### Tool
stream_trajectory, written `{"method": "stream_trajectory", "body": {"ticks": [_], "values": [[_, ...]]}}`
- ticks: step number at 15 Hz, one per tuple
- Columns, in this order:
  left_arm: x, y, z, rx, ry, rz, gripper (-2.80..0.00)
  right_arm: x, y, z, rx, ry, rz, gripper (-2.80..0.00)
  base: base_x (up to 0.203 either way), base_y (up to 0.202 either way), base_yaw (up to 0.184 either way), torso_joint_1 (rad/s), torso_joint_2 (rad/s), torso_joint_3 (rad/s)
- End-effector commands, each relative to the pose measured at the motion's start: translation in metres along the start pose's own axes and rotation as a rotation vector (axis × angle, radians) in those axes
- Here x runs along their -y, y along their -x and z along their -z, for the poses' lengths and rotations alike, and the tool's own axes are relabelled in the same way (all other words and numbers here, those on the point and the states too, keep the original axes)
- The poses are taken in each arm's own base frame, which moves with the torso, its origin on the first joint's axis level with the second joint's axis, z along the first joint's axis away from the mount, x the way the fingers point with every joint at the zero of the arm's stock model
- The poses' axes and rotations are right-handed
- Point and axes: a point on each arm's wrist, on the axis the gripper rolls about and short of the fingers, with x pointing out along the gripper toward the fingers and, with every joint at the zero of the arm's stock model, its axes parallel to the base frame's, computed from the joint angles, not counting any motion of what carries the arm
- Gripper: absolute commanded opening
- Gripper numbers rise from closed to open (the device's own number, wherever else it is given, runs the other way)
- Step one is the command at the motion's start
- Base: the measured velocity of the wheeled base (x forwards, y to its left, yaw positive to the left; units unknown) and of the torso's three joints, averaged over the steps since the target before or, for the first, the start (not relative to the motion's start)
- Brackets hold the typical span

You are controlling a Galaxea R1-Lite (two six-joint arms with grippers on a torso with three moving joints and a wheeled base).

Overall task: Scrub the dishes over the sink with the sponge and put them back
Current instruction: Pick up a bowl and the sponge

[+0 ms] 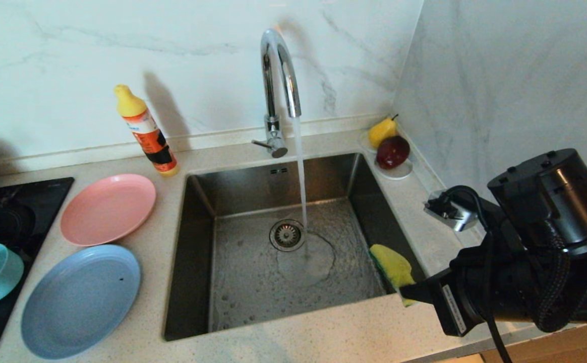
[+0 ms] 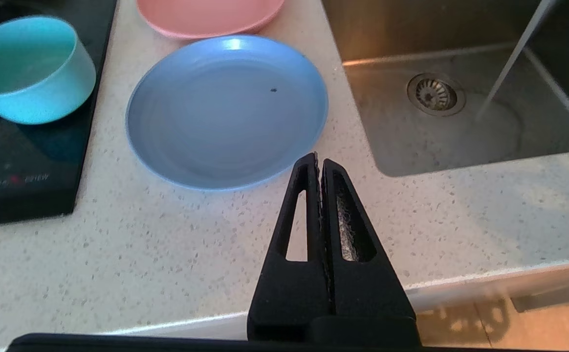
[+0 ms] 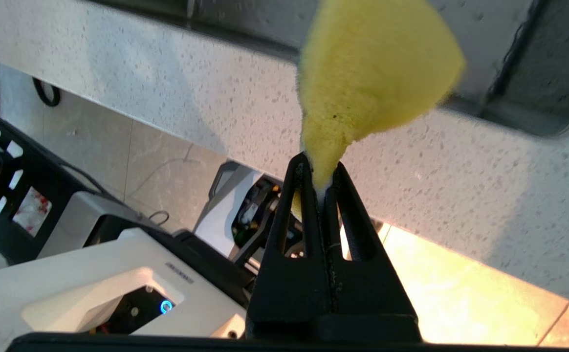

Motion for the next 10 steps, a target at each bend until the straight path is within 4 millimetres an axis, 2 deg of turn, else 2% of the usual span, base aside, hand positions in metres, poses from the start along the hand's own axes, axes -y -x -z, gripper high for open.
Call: {"method": "stream_trajectory", "body": {"ticks": [1,4,6,8,10], "values": [[-0.002,0.004,-0.042,0.043,0.005,-0.021,-2.8,0.0,-0.003,-0.001,-0.009,-0.004,-0.003,-2.8,0.0,0.0,0.0,0.0,0.0,0.0],[-0.007,0.004,-0.108,0.082,-0.03,-0.136,-2.8,-0.002,-0.001,-0.007,0.012,-0.004,-0.011,-2.8,0.0,0.0,0.0,0.0,0.0,0.0],[-0.011,0.003,-0.14,0.035,-0.131,-0.29,-2.8,-0.003,-0.003,-0.009,0.014,-0.004,-0.012,-2.8,0.0,0.0,0.0,0.0,0.0,0.0],[-0.014,-0.019,-0.165,-0.025,-0.152,-0.336,-2.8,-0.003,-0.01,-0.011,0.005,-0.005,-0.008,-2.8,0.0,0.0,0.0,0.0,0.0,0.0],[-0.015,-0.055,-0.192,-0.06,-0.135,-0.355,-2.8,-0.005,-0.01,-0.018,0.021,-0.006,-0.01,-2.8,0.0,0.0,0.0,0.0,0.0,0.0]]}}
